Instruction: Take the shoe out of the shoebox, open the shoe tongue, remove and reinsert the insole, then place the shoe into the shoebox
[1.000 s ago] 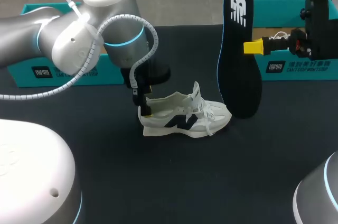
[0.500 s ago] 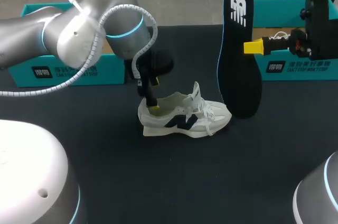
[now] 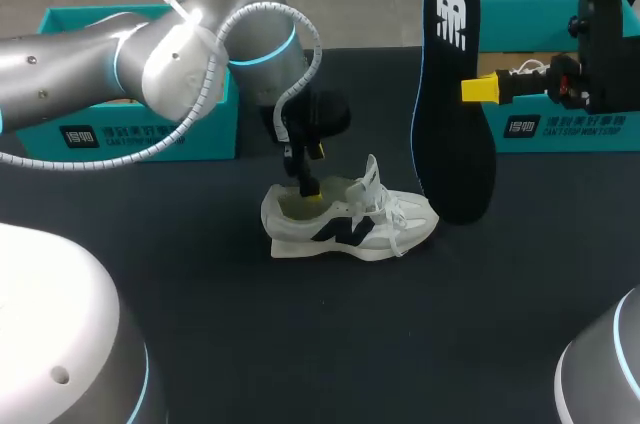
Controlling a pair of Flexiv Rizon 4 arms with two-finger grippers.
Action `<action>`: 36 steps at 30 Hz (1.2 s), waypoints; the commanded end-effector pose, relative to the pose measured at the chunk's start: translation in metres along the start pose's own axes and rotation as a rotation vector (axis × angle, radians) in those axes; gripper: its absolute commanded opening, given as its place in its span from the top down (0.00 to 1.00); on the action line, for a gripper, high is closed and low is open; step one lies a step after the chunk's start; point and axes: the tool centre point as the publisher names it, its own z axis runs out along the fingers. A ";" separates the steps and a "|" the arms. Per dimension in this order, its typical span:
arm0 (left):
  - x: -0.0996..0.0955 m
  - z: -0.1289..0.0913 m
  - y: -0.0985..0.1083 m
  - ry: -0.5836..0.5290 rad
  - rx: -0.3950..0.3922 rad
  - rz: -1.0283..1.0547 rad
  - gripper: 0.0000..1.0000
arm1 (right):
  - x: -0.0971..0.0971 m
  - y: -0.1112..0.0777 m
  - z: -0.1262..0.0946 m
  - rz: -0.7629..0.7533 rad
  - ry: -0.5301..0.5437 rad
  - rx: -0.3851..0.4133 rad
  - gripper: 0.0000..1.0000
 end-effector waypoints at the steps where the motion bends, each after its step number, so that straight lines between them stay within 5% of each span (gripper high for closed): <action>1: -0.009 0.020 -0.014 0.006 -0.011 -0.003 0.00 | 0.000 0.000 0.001 0.001 -0.001 0.001 1.00; 14: -0.016 0.038 -0.024 0.023 -0.006 -0.010 0.00 | 0.000 0.000 0.001 0.001 -0.001 0.001 1.00; 19: -0.018 0.043 -0.029 0.035 0.001 -0.011 0.13 | 0.000 0.000 0.001 0.001 -0.001 0.001 1.00; 22: -0.016 0.044 -0.031 0.042 0.002 -0.004 0.29 | 0.000 0.000 0.001 0.001 -0.001 0.001 1.00; 25: -0.013 0.044 -0.031 0.045 0.002 0.000 0.66 | 0.000 0.000 0.001 0.001 -0.001 0.001 1.00; 27: -0.010 0.044 -0.031 0.047 0.000 0.005 1.00 | 0.000 0.000 0.001 0.001 -0.001 0.001 1.00; 36: -0.007 0.046 -0.032 0.049 -0.005 0.012 1.00 | 0.000 0.000 0.001 0.001 -0.001 0.001 1.00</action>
